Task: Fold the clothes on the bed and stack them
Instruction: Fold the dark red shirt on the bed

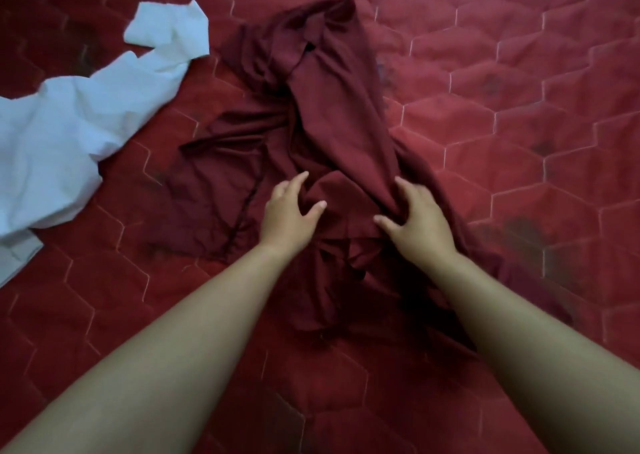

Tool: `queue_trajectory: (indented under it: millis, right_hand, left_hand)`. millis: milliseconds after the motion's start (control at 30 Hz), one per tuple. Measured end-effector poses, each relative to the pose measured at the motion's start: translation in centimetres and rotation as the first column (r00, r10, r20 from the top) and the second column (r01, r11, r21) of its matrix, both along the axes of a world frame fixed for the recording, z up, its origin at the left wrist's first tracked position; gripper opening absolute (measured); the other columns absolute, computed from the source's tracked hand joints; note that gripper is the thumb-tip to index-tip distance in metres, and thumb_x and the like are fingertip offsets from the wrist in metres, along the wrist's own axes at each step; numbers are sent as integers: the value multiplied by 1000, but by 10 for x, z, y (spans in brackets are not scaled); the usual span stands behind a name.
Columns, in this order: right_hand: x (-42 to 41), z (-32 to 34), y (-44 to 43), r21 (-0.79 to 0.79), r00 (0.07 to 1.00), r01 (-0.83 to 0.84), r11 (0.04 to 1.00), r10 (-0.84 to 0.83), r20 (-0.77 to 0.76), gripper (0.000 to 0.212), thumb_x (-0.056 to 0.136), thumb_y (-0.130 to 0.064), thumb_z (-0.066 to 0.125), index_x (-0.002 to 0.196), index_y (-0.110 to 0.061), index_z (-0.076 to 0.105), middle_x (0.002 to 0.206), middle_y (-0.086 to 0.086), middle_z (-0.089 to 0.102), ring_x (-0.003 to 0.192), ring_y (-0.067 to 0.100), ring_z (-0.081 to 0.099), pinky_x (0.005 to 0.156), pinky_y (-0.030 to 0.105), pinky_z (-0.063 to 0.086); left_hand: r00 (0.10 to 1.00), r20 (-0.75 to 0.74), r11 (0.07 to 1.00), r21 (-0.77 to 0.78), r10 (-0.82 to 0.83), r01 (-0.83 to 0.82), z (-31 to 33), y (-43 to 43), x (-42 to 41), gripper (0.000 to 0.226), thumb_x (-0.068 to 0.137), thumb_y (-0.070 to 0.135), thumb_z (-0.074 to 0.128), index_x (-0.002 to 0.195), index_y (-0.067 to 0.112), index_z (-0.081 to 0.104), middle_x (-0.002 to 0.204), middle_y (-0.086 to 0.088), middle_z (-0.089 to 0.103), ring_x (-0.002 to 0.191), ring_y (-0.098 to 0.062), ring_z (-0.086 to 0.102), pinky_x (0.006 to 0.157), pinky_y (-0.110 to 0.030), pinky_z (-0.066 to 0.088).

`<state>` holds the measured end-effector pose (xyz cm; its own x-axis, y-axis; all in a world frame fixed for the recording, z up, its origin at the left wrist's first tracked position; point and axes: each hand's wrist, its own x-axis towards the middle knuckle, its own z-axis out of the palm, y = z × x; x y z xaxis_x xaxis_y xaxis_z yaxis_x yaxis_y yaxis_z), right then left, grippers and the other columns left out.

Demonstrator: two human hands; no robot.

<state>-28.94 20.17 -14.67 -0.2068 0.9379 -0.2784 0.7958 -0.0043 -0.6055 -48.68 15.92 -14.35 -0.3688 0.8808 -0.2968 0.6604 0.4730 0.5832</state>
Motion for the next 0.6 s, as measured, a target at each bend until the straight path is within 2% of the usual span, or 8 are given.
queue_trajectory:
  millis: [100, 167, 233, 300, 367, 433, 500, 600]
  right_hand:
    - [-5, -9, -2, 91, 991, 36, 995, -24, -131, 49, 77, -13, 70, 121, -28, 57, 103, -3, 65, 96, 17, 62, 84, 25, 45]
    - [0, -10, -12, 132, 974, 55, 990, -24, -227, 45, 76, -5, 69, 113, -29, 62, 91, -12, 63, 87, 8, 60, 79, 14, 42]
    - [16, -9, -27, 117, 961, 73, 990, -39, -273, 46, 76, 0, 67, 112, -29, 64, 89, -14, 61, 82, 3, 58, 76, 4, 38]
    - [42, -8, -45, 70, 960, 110, 991, -87, -267, 49, 76, 3, 66, 111, -30, 64, 89, -13, 62, 79, 4, 59, 72, 1, 36]
    - [69, -4, -66, 3, 961, 138, 990, -133, -243, 53, 75, 6, 65, 111, -33, 63, 89, -11, 63, 80, 8, 61, 73, 6, 40]
    - [91, 4, -84, -48, 964, 127, 991, -134, -228, 55, 75, 4, 68, 109, -39, 61, 89, -11, 64, 82, 9, 62, 73, 13, 44]
    - [101, 14, -90, -66, 969, 67, 996, -80, -233, 53, 73, -6, 75, 106, -43, 58, 95, -13, 61, 87, 5, 60, 71, 12, 45]
    - [85, 26, -69, -2, 964, 2, 1000, -2, -266, 48, 69, -28, 80, 112, -33, 61, 106, -11, 55, 98, -1, 54, 82, 9, 41]
  left_hand:
    - [963, 251, 991, 68, 99, -119, -6, 12, 3, 50, 86, 23, 64, 133, 22, 48, 109, -2, 60, 105, -17, 58, 95, -27, 43]
    - [975, 218, 991, 113, 50, -76, -6, 14, 9, 37, 85, 20, 65, 121, 24, 59, 94, 6, 62, 94, -13, 60, 85, -21, 44]
    - [986, 169, 992, 123, -1, -20, -3, 11, 16, 22, 84, 18, 64, 105, 26, 66, 83, 13, 62, 84, -9, 61, 75, -18, 43]
    - [985, 173, 993, 121, -28, 7, 1, 0, 26, 16, 84, 17, 65, 97, 26, 68, 79, 17, 61, 79, -3, 59, 70, -11, 40]
    - [976, 216, 995, 102, -39, 17, 5, -20, 37, 14, 84, 16, 65, 94, 25, 68, 83, 18, 64, 81, 4, 58, 72, -6, 39]
    - [964, 260, 997, 73, -48, 30, 8, -45, 47, 13, 84, 15, 65, 92, 24, 68, 86, 17, 66, 83, 7, 58, 75, -4, 40]
    - [959, 278, 999, 33, -50, 43, 11, -66, 53, 11, 85, 15, 64, 91, 23, 68, 87, 15, 68, 82, 7, 59, 76, -7, 42]
    - [959, 280, 999, 20, -38, 33, 15, -75, 51, 11, 85, 15, 64, 87, 26, 67, 82, 16, 68, 78, 8, 60, 72, -6, 43]
